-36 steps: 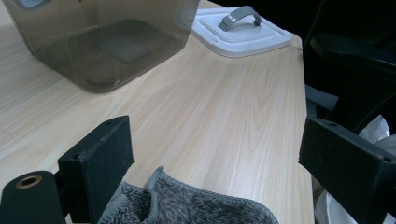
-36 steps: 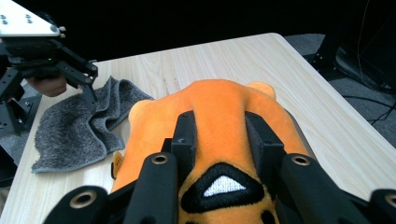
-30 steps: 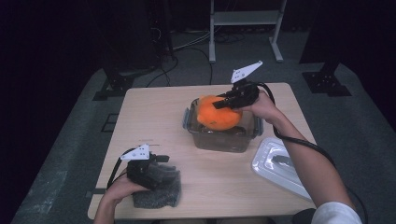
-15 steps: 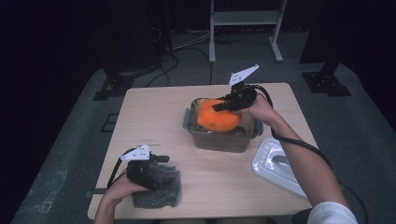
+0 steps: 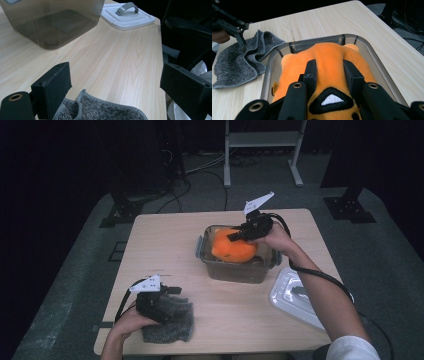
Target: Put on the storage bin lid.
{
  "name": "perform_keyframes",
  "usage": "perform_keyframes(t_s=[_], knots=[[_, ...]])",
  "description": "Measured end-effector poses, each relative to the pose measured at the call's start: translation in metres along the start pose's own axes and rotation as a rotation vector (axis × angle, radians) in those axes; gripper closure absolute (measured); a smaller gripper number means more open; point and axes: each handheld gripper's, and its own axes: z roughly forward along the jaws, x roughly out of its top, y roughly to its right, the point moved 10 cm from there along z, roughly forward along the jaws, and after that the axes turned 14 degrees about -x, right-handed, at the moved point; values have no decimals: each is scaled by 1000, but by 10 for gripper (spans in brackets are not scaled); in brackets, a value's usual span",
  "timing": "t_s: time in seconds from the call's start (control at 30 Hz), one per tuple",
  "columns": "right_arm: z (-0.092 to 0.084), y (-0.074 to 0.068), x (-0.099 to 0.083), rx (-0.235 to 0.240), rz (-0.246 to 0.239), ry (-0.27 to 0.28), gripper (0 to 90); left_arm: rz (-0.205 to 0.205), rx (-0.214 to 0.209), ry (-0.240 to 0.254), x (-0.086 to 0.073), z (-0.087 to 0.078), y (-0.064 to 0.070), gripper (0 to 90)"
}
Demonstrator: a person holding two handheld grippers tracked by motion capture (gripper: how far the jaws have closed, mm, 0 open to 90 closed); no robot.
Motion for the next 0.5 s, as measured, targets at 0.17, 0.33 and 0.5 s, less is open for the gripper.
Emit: perform_keyframes(t_s=[0.17, 0.33, 0.5], knots=[[4, 0, -3, 0, 3, -14, 675, -2, 0, 1, 0, 0, 0, 89], [8, 0, -6, -2, 1, -21, 673, -1, -1, 1, 0, 0, 0, 89], [11, -1, -9, -1, -4, -34, 673, 0, -1, 1, 0, 0, 0, 89]])
